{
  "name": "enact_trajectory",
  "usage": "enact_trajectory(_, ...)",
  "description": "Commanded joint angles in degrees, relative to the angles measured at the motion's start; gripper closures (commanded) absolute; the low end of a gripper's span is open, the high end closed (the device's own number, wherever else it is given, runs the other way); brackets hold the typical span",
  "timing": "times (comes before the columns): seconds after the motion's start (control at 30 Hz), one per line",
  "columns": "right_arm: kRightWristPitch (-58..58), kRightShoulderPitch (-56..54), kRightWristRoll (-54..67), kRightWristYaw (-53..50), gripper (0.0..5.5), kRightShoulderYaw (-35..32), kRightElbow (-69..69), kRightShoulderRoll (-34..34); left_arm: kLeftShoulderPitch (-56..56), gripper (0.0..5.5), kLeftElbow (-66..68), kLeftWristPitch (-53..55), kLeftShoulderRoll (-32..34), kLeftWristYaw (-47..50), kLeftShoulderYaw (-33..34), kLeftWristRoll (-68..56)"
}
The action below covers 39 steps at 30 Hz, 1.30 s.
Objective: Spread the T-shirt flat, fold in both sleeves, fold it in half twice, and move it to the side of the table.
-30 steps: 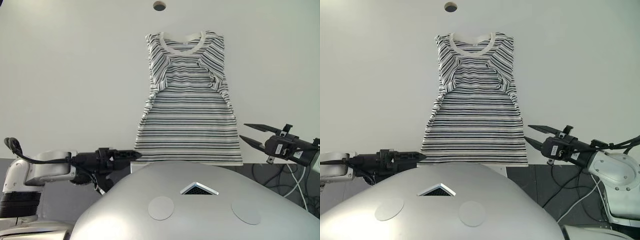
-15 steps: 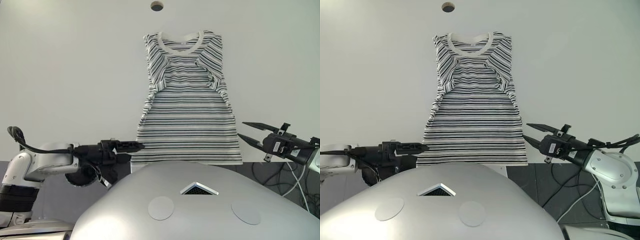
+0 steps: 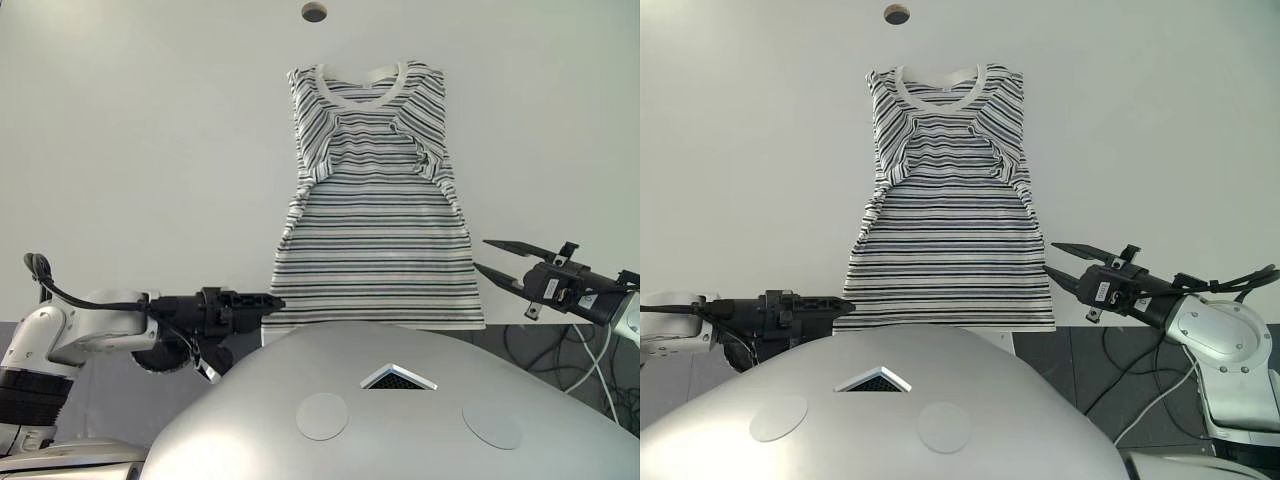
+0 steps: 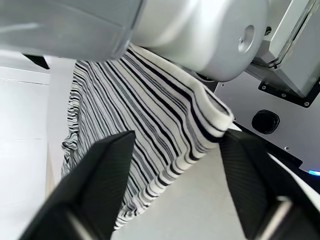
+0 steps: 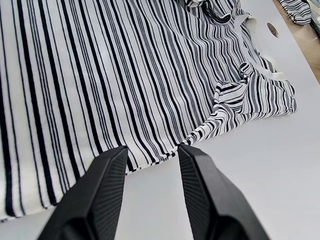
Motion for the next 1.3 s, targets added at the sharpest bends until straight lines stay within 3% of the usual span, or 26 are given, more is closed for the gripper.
enact_trajectory(0.03, 0.4, 0.1, -0.1, -0.3, 3.61, 0.3, -0.2, 0.1, -0.6, 3.24, 0.7, 1.4, 1.5, -0.4, -1.7, 2.1)
enact_trajectory(0.17, -0.2, 1.2, 0.5, 0.3, 3.61, -1.7, 0.5, -0.6, -0.5, 3.97, -0.7, 2.4, 2.5, -0.7, -2.5, 0.9)
enact_trajectory(0.4, -3.5, 7.7, -3.4, 0.5, 3.61, -10.8, 4.8, -1.0, 1.1, 5.17, -1.1, 3.1, 3.1, 0.8, -2.1, 2.3)
enact_trajectory(0.47, -3.5, 8.4, -8.1, -0.5, 3.24, -12.4, 6.1, -1.9, 1.5, 5.5, -0.6, 3.0, 2.7, 1.7, -1.7, 3.5)
enact_trajectory(0.67, -4.5, 9.2, -18.3, -0.4, 1.95, -8.6, 1.0, -2.4, 1.9, 5.5, -0.8, 4.6, 2.0, 3.7, -1.1, 5.4)
enact_trajectory(1.03, -7.1, 17.0, -17.2, 4.6, 1.9, -7.7, -7.1, -2.6, 1.9, 5.5, 3.6, 3.1, 1.1, 11.8, -1.7, 13.9)
enact_trajectory(1.3, -5.9, 13.5, -16.9, 5.4, 1.9, -3.3, -10.0, -2.8, 1.0, 5.5, 1.7, 4.7, 2.4, 11.7, -2.9, 12.3)
